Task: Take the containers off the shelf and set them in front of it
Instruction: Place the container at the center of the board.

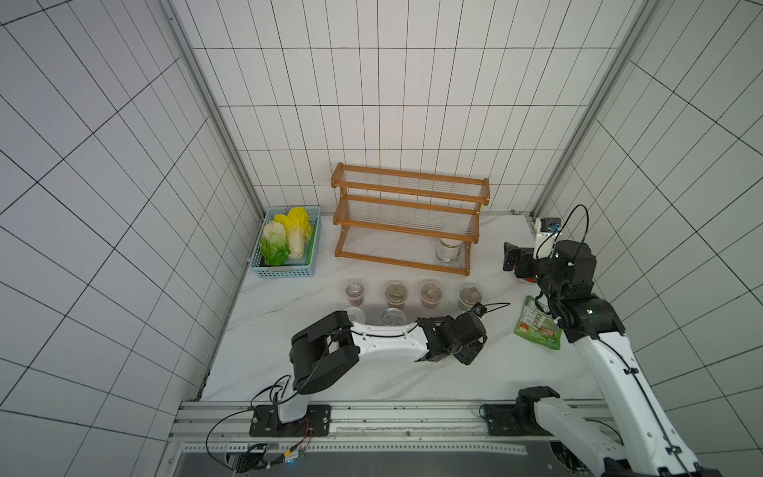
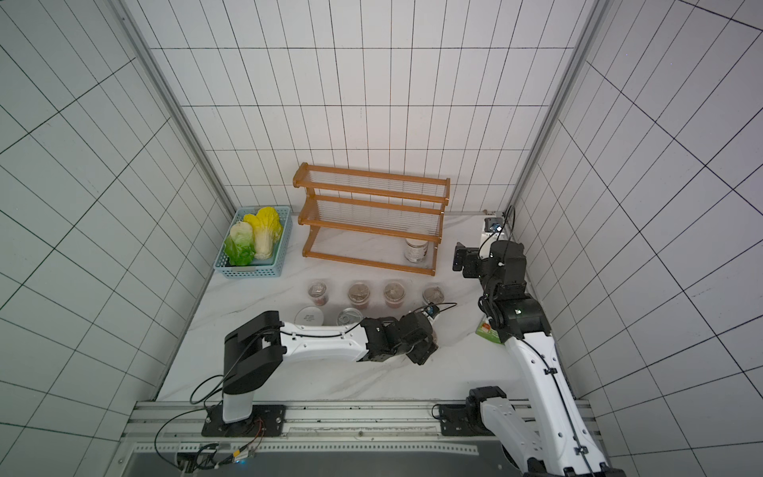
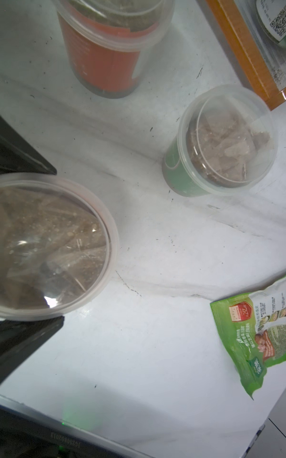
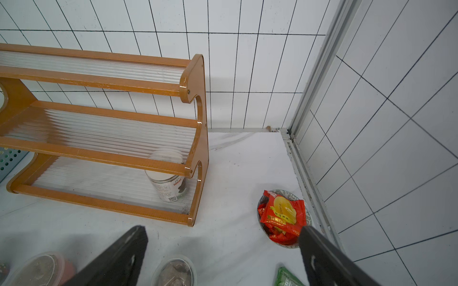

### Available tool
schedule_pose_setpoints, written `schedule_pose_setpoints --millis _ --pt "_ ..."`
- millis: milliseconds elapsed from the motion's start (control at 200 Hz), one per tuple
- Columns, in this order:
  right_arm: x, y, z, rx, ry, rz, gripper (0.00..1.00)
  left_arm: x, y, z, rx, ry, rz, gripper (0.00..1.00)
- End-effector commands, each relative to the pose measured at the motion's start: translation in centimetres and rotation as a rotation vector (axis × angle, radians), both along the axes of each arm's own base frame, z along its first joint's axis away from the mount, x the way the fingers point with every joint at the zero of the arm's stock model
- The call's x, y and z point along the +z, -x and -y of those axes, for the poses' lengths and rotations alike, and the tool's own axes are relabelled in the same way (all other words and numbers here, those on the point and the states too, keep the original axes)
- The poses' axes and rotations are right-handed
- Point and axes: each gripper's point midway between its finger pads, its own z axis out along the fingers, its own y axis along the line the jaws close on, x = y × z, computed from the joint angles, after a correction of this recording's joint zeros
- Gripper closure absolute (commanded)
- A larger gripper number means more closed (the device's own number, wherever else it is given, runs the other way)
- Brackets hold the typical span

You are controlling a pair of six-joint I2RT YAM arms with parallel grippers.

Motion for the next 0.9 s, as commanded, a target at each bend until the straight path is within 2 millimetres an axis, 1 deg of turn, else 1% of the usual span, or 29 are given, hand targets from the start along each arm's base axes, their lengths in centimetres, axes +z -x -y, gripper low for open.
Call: schedule_pose_setpoints --millis 0,70,200,315,385,430,565,715,810,895 --pt "0.1 0.1 0.4 -0.016 0.005 0.004 0.01 0.6 -0.2 1.8 -0.02 0.031 0.018 0.27" --pt "0.0 0.1 0.5 -0.016 0.005 0.003 0.01 -0.1 -0.3 2.0 -0.02 0.019 0.014 0.26" --pt "-0.1 0.0 0.3 -0.01 0.0 0.002 0.01 -0.6 -0.6 2.4 -0.018 0.007 0.019 0.23" --pt "-0.2 -0.1 0.2 -0.005 -0.001 -0.002 0.01 -0.5 -0.7 2.5 -0.019 0.01 0.015 0.17" --pt "-0.2 -0.1 0.2 -0.003 -0.002 -0.002 0.01 -0.4 -0.8 2.4 -0.017 0.007 0.016 0.11" --pt "-0.2 -0.1 0.2 -0.004 -0.004 -0.001 0.01 -0.2 -0.8 2.3 -0.016 0.006 0.018 0.1" --pt "0.0 0.0 0.1 0.003 -0.01 0.001 0.01 1.5 -0.9 1.2 -0.007 0.01 0.028 0.05" --pt "-0.1 -0.1 -0.4 0.023 -0.023 -0.005 0.01 4.9 0.0 -0.4 -0.018 0.058 0.031 0.02" --pt "0.0 -0.1 -0.6 0.037 -0.03 -0.006 0.01 6.8 0.6 -1.9 -0.027 0.077 0.033 0.02" --pt "-0.1 -0.2 -1.0 0.059 -0.037 -0.013 0.01 8.3 1.4 -3.9 -0.027 0.083 0.025 0.02"
